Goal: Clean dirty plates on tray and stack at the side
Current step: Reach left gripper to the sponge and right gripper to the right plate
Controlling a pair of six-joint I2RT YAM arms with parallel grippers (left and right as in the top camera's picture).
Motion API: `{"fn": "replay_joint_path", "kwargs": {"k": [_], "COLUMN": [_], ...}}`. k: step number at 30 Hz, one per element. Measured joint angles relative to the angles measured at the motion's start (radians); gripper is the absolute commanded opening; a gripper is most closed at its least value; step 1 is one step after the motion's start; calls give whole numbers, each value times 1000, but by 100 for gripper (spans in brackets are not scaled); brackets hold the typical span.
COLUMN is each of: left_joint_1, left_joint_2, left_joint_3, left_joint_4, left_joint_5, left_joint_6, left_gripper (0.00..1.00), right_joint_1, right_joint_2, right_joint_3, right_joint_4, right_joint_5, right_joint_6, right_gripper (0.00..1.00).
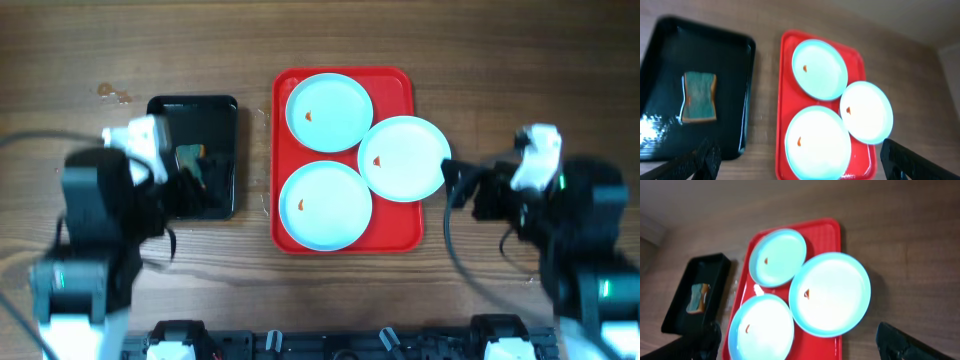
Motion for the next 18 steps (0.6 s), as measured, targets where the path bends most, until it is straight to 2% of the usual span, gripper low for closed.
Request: {"fn": "replay_joint_path", "kwargs": {"k": [3, 10, 11, 12, 14, 15, 16, 18], "left_joint_1": [0, 0, 0, 0, 0, 0, 0, 0], "left_joint_2": [144, 298, 315, 327, 335, 334, 328, 307], "left_joint_3": [105, 117, 117, 117, 117, 117, 117, 117], "left_joint_4": [-72, -136, -145, -163, -206, -244, -259, -270], "left_joint_5": [16, 56, 56, 56, 55, 39, 21, -54], "left_joint_6": [0, -1, -1, 0, -2, 1, -3, -9], "left_gripper": [100, 100, 99, 92, 89, 91, 100, 100], "right_joint_1": [0, 0, 0, 0, 0, 0, 0, 0], "right_joint_2": [148, 364, 384, 395, 396, 390, 381, 359], "right_joint_3": [64, 66, 66, 66, 66, 66, 66, 66], "right_joint_4": [-13, -66, -78, -89, -114, -133, -145, -159], "right_joint_5": [-12, -152, -161, -162, -159, -151, -138, -113], "right_joint_6": [23, 43, 41, 33, 23, 19, 16, 15], "right_gripper": [100, 100, 100, 100, 100, 100, 100, 100]}}
